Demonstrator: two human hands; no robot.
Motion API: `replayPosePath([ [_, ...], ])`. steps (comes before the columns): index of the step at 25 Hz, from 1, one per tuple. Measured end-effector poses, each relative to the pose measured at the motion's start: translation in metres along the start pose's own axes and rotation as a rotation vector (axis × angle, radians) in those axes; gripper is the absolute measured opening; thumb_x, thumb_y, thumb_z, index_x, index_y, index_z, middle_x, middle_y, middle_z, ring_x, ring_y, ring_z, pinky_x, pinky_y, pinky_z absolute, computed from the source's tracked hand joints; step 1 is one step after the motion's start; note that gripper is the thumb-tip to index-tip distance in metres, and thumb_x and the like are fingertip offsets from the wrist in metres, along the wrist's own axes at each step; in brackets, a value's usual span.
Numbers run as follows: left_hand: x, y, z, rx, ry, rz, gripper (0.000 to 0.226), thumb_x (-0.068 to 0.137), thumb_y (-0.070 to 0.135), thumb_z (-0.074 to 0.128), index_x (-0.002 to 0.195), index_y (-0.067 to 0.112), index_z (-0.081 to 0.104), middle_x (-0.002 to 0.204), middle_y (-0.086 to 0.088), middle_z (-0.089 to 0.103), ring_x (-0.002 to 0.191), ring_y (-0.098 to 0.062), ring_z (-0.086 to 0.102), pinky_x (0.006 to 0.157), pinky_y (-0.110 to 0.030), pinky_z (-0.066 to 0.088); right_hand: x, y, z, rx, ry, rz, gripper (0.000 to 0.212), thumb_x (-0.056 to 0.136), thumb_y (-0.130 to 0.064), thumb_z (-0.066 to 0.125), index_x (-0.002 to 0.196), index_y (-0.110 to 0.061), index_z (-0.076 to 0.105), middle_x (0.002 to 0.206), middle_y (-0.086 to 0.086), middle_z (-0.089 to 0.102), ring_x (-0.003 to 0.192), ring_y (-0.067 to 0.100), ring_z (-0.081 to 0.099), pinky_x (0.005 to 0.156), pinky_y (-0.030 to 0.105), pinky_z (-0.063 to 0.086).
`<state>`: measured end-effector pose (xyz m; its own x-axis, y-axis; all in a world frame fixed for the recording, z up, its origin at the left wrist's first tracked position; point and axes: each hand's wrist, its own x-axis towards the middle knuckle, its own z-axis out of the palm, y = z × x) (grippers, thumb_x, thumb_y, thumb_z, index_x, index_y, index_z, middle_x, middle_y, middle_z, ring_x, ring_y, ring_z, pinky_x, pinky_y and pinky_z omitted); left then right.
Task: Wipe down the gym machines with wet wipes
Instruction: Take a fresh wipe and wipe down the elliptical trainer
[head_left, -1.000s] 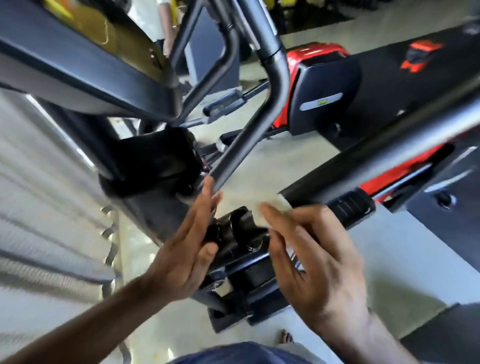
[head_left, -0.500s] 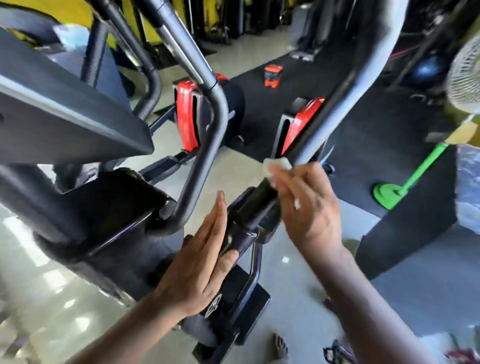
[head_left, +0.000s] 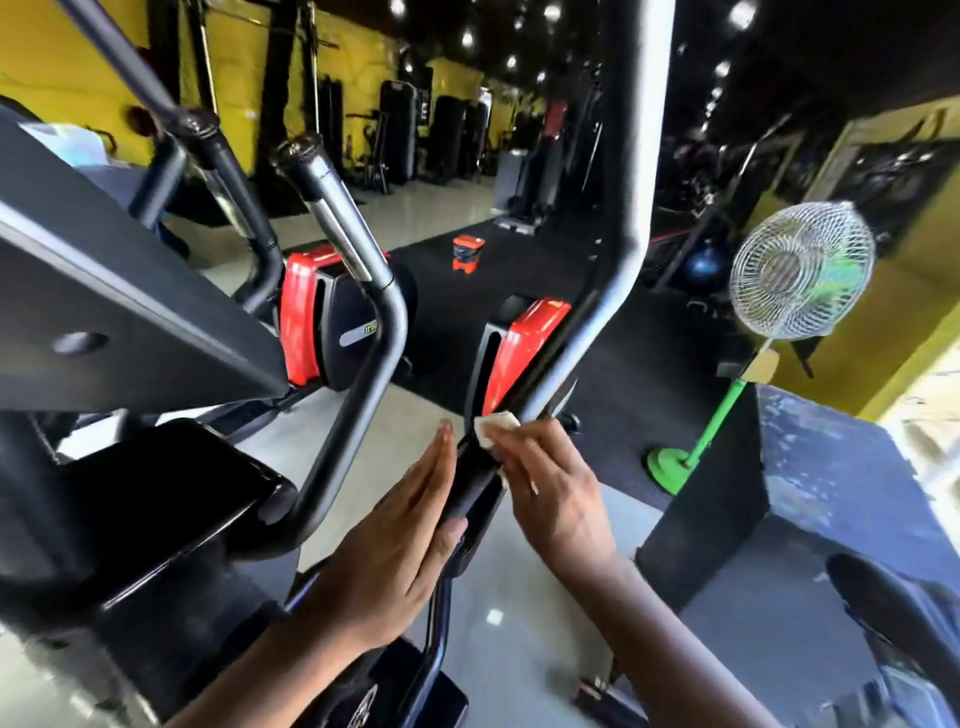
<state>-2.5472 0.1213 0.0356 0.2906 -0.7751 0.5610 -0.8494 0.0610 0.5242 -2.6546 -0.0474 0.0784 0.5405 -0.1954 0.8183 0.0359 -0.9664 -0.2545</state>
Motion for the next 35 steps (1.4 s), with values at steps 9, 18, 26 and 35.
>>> replayPosePath([
  [9,0.105,0.019,-0.004,0.004,0.014,0.149,0.070,0.112,0.028,0.038,0.163,0.012,-0.007,0.172,0.004,-0.012,0.159,-0.009,-0.004,0.127,-0.024,0.009,0.106,0.052,-0.058,-0.173,0.091,0.047,0.027,0.106,-0.022,0.051,0.124,-0.020,0.070,0.105,-0.010,0.057,0.091,0.006,0.062,0.086,0.014,0.046],
  [18,0.169,0.032,0.009,0.010,-0.041,0.182,0.081,0.110,0.040,0.042,0.158,0.027,-0.022,0.168,0.017,-0.024,0.154,0.002,-0.015,0.126,-0.019,0.001,0.141,0.029,-0.140,-0.231,0.290,-0.199,0.013,0.099,-0.005,0.061,0.105,-0.007,0.073,0.105,0.008,0.055,0.096,0.007,0.054,0.086,0.012,0.044],
  [26,0.196,0.040,0.007,0.052,-0.050,0.197,0.093,0.105,0.045,0.051,0.158,0.029,-0.023,0.168,0.019,-0.024,0.154,0.005,-0.015,0.126,-0.018,0.004,0.282,-0.052,-0.177,-0.423,0.231,-0.890,0.019,0.098,0.000,0.066,0.116,-0.001,0.074,0.110,0.016,0.067,0.091,0.032,0.064,0.079,0.038,0.055],
  [35,0.181,0.033,0.009,0.018,-0.085,0.148,0.090,0.104,0.047,0.050,0.159,0.036,-0.021,0.165,0.027,-0.026,0.152,0.008,-0.015,0.128,-0.026,0.013,0.235,0.040,-0.158,-0.463,-0.027,-0.841,0.034,0.100,0.001,0.063,0.133,-0.005,0.066,0.115,0.005,0.051,0.089,0.029,0.063,0.069,0.042,0.058],
])
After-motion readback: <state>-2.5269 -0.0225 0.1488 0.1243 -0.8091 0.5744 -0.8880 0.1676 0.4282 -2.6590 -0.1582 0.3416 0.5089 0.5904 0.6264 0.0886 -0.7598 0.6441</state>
